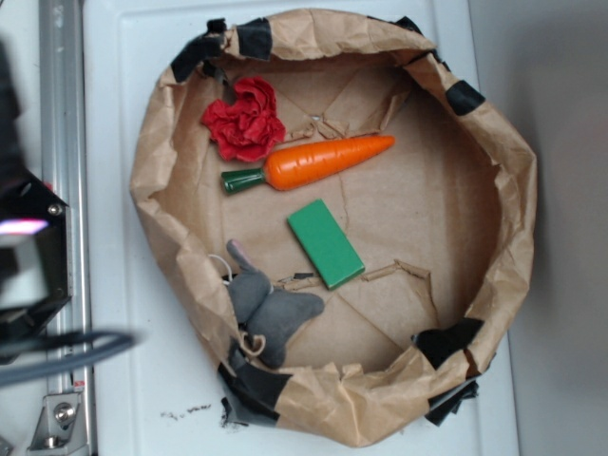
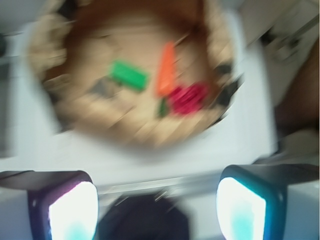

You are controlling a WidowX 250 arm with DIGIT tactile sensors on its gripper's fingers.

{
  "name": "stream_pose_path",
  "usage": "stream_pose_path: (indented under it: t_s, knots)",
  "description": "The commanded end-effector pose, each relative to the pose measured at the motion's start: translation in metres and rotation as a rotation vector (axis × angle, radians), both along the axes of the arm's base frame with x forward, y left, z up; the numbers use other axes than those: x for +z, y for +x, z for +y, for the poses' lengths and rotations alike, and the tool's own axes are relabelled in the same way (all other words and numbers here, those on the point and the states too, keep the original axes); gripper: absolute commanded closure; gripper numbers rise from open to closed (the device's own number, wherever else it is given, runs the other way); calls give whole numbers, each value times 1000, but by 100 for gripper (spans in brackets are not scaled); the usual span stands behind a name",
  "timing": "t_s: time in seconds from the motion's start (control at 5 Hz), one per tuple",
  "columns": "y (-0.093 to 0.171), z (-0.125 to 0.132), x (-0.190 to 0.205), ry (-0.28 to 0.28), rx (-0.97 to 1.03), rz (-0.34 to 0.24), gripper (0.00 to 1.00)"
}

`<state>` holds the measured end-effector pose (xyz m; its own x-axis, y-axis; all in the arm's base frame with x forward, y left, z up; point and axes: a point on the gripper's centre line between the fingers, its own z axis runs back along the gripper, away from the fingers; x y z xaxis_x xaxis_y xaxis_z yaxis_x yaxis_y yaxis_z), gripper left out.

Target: Grab the red paper.

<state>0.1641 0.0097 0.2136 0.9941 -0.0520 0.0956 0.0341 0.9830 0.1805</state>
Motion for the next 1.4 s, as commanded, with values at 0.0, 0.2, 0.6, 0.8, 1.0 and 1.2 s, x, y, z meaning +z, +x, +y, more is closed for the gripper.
stream_pose_path:
  t_s: [0.0,0.2,0.6,0.8,1.0,1.2]
  knots:
    - [78,5,-63,59,-303,46,0]
    - [79,10,-112,34,-514,130,0]
    - [65,15,-148,75,-641,203,0]
    - [65,15,-148,75,-641,203,0]
    - [65,15,-148,75,-641,203,0]
    - [65,15,-148,75,-641,203,0]
